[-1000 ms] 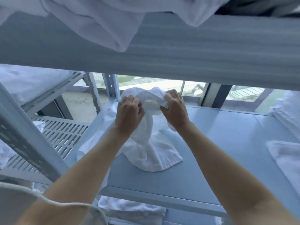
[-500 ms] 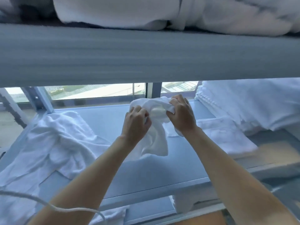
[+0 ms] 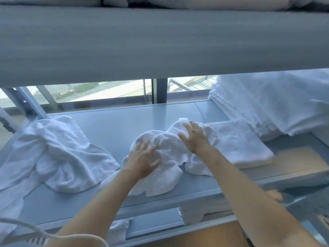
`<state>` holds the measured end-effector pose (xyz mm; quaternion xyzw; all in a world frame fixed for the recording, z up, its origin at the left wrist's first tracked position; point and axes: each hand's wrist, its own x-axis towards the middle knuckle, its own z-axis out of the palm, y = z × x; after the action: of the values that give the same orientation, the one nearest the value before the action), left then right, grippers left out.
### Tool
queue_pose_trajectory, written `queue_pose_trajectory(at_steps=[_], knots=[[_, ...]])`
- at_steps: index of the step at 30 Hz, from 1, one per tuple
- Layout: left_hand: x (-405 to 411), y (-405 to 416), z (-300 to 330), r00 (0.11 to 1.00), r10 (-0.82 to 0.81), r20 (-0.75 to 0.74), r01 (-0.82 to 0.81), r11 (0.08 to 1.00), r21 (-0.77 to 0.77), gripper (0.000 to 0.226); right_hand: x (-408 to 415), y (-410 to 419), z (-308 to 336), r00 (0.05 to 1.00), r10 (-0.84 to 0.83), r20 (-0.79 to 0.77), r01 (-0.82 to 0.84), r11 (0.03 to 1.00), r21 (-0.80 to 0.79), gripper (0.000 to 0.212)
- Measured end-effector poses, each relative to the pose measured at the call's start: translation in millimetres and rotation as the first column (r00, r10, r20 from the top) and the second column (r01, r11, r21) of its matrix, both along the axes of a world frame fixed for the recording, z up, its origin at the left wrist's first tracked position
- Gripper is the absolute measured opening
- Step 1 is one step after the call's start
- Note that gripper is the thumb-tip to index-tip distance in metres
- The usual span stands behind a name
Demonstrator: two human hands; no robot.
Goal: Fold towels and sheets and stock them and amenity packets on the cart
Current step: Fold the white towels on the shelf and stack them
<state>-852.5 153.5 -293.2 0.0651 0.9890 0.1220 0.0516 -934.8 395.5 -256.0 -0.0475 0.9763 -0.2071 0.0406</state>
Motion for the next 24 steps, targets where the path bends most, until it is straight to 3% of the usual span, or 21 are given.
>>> queue_pose_trajectory(at_steps=[4,10,14,17,20,22,24], knots=[[30,1,-25,0.999,0.044,0.009,-0.044,0.998,-0.035,0.075,11,3,-56,0.99,0.027,0.137,-0.04,0.995,0.093,0.072],[74,16,-30,0.945,0.236,-0.226,-0.233,0.972,0.044,0.061,35,-1,-100,0.961,0.258,-0.101,-0.248,0.964,0.095,0.076],[58,31,-19,0.899,0.112,-0.424,-0.098,0.994,0.055,0.072,44,-7,-108,0.907,0.388,-0.165,-0.389,0.921,0.024,0.084],[30,45,-8,0.941,0.04,-0.336,-0.039,0.999,0.009,0.082,44,-2,-110,0.87,0.444,-0.216,-0.473,0.875,-0.104,0.089],[4,54,-8,0.996,0.017,-0.09,-0.028,0.992,-0.121,0.085,49,10,-109,0.901,0.354,-0.251,-0.423,0.845,-0.325,0.092],[-4,55,-13,0.999,0.017,-0.035,-0.023,0.986,-0.167,0.067,52,20,-110,0.921,0.294,-0.255,-0.37,0.866,-0.337,0.084],[-5,53,-16,0.995,0.034,-0.094,-0.048,0.989,-0.143,0.042,52,33,-110,0.938,0.258,-0.231,-0.314,0.914,-0.256,0.077]])
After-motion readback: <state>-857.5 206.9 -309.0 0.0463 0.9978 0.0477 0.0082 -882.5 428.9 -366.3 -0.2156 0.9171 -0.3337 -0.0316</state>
